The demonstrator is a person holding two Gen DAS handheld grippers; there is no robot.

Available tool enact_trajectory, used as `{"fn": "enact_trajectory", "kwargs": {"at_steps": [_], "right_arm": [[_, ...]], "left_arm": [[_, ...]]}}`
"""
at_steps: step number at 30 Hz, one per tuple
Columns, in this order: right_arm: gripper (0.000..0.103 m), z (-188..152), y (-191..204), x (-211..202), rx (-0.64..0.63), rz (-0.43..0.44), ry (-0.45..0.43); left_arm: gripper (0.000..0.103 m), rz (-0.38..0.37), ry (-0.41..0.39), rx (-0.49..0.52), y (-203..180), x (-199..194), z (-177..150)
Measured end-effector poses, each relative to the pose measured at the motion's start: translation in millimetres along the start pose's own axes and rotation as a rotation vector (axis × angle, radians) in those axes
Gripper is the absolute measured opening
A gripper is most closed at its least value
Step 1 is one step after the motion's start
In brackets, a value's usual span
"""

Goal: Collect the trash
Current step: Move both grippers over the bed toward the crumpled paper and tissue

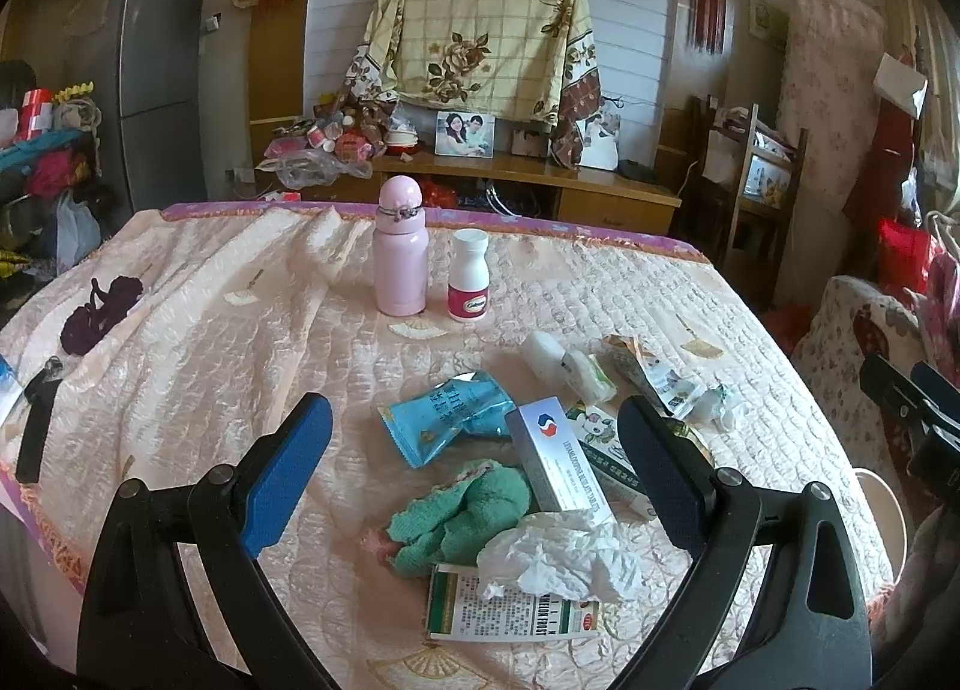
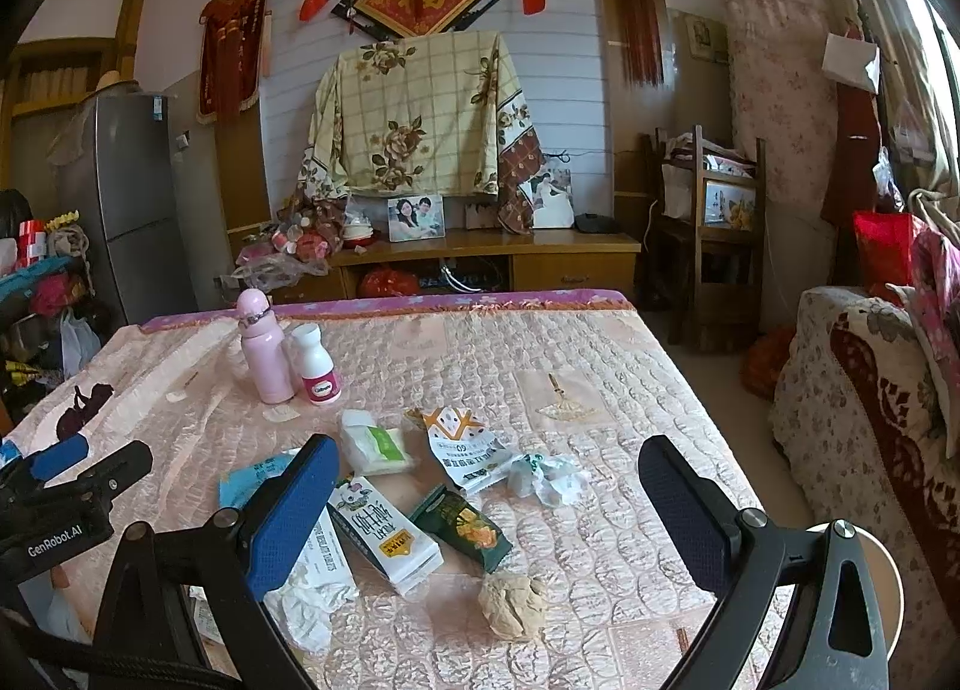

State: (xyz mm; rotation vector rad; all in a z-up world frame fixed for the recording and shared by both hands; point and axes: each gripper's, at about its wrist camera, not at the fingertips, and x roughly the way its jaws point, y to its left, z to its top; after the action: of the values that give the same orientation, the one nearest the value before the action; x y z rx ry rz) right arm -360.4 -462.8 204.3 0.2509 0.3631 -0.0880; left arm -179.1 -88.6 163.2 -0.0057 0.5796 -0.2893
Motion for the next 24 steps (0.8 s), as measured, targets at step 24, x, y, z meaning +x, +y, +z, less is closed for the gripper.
{"fn": "enact_trajectory", "kwargs": {"at_steps": [24], "right_arm": [[0.099, -22, -17, 18, 0.004, 0.013, 0.053]], "left_arm": [[0.096, 0.041, 0.064, -0.013, 12, 21, -3]]}}
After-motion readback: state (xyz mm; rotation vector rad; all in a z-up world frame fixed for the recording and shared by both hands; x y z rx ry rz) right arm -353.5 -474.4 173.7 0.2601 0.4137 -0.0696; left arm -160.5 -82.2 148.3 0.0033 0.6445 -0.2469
